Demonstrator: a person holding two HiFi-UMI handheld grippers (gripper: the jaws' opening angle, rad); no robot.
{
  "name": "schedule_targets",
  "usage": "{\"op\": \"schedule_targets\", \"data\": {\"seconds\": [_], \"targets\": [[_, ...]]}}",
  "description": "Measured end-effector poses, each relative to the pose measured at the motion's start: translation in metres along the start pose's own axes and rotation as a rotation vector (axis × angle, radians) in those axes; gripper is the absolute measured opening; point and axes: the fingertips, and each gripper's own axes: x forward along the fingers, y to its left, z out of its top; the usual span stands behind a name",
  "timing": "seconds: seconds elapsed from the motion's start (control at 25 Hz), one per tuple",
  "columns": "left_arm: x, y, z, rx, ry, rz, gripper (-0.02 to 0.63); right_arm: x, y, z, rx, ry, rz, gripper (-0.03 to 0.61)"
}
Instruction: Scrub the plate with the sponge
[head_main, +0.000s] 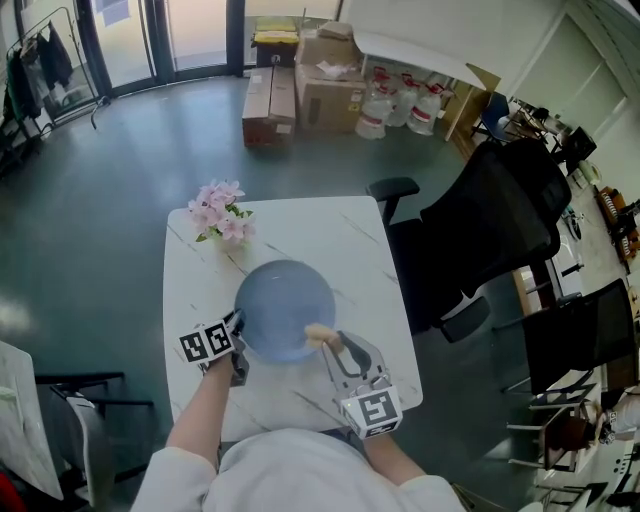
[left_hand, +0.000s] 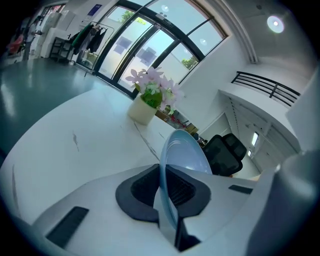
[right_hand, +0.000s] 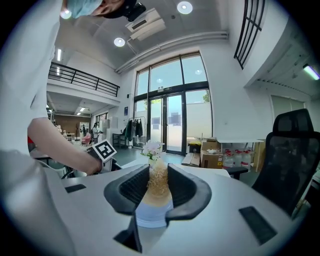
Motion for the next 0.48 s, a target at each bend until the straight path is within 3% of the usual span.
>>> {"op": "schedule_targets", "data": {"seconds": [0.48], "targets": [[0.023,0.021,-0.015,-0.076,0.069,0.066,0.043,-0.008,-0.014,-0.011,-0.002,0.034,-0.035,0.119]]}}
